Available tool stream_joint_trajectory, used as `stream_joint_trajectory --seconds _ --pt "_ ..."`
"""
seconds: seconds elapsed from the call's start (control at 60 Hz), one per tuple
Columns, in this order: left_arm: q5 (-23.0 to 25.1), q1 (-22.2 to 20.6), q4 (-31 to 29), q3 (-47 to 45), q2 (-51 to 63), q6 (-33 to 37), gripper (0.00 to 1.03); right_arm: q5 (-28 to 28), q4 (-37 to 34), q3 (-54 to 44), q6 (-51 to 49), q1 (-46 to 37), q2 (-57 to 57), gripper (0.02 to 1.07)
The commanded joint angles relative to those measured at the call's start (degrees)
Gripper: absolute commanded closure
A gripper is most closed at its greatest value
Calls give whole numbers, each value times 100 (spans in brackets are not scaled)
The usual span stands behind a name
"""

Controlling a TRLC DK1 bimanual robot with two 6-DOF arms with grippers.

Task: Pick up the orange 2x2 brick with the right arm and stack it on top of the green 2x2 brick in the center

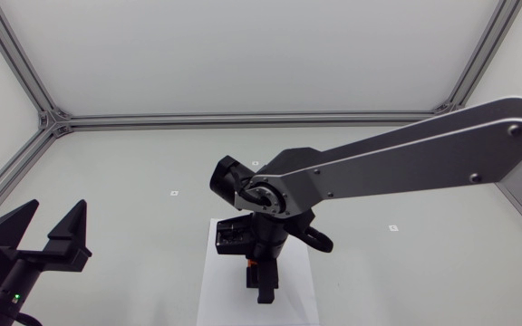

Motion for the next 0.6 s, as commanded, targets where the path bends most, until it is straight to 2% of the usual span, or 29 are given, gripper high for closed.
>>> stream_joint_trajectory --seconds 0.0,0.183,0.317,0.583 --pt "16 5 -65 -235 -32 31 4 20 8 -39 66 -27 83 30" --pt "16 5 -65 -235 -32 31 4 20 0 -30 110 -27 -31 22" --pt "16 5 -65 -235 -32 31 4 29 -9 -48 163 -27 -137 7" --pt "16 5 -65 -235 -32 31 4 29 -229 -30 207 -106 -550 7"
